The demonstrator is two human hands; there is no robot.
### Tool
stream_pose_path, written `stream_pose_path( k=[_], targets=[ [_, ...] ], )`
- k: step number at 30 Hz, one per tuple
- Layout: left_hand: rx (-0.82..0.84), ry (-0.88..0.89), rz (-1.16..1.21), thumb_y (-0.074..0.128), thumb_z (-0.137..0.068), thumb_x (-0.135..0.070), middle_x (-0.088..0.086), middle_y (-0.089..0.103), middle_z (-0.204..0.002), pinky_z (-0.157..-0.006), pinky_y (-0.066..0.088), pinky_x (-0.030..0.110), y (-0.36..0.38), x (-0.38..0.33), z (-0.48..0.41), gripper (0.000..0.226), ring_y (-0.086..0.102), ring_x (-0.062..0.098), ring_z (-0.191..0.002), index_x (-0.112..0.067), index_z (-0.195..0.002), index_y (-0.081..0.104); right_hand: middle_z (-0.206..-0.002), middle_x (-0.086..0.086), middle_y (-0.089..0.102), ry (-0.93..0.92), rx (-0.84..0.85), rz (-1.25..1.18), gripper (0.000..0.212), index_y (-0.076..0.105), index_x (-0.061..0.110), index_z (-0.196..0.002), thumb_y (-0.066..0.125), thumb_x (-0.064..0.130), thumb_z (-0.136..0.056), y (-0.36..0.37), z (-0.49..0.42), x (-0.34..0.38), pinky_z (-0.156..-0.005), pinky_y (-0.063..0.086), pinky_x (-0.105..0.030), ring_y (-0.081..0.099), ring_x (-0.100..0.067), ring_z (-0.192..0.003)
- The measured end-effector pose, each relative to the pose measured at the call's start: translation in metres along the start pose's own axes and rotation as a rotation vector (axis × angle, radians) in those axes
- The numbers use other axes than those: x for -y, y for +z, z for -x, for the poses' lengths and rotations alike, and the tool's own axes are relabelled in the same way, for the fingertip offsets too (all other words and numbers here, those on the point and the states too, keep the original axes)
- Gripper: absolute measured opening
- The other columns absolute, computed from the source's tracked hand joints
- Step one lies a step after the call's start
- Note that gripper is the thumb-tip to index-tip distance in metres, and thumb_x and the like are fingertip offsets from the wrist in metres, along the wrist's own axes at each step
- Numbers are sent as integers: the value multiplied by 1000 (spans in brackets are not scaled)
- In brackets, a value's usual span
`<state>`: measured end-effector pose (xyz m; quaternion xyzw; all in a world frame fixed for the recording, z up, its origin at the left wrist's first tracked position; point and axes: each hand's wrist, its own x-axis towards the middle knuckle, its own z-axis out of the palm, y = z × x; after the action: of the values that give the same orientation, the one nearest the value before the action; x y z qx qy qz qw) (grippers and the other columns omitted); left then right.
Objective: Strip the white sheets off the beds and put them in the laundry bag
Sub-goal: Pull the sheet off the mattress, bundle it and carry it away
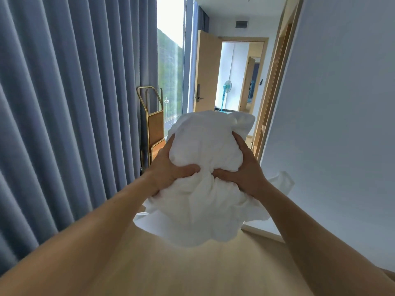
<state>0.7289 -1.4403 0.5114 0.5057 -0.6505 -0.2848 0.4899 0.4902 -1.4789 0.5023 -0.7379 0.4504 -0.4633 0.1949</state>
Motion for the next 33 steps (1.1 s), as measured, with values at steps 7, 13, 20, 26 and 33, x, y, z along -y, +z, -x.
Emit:
stream_pose_path(
  k=[7, 13, 20, 26, 33],
  targets=[
    [24, 19, 33, 87, -73, -36, -21, 44, -125, -84, 37, 17, 26, 41, -123, 98, 44, 10, -114, -49, -144, 20, -149, 15, 42, -5, -38, 46, 123, 18, 50, -150, 67, 93, -45, 11, -105, -73, -110, 43, -50, 45, -14, -134],
    [0, 7, 32, 88, -71, -36, -22, 48, -122, -84, 38, 20, 49, 66, -239, 93, 48, 9, -110, -57, -135, 24, -148, 16, 43, -14, -41, 47, 121, 18, 53, -148, 66, 94, -45, 14, -216, -140, -109, 43, -51, 46, -15, -133],
    [-62, -38, 29, 83, -70, -43, -21, 47, -124, -78, 38, 16, 48, 117, -360, 89, 48, 8, -111, -55, -136, 24, -147, 14, 45, -24, 16, 20, 123, 19, 54, -147, 66, 95, -42, 49, -339, -201, -108, 44, -51, 47, -16, -132],
    [-53, -25, 33, 85, -55, -56, -18, 46, -133, -97, 45, 34, 27, 186, -476, 103, 48, 14, -121, -60, -136, 22, -147, 13, 44, -23, 7, 53, 126, 18, 53, -148, 63, 98, -39, 103, -447, -248, -109, 43, -47, 47, -14, -132],
    [35, 22, 36, 87, -56, -49, -26, 39, -130, -101, 37, 31, 8, 237, -626, 116, 42, 8, -120, -48, -151, 20, -148, 12, 43, 12, -75, 84, 131, 19, 45, -152, 64, 95, -39, 142, -564, -289, -110, 41, -46, 45, -16, -132]
  ],
)
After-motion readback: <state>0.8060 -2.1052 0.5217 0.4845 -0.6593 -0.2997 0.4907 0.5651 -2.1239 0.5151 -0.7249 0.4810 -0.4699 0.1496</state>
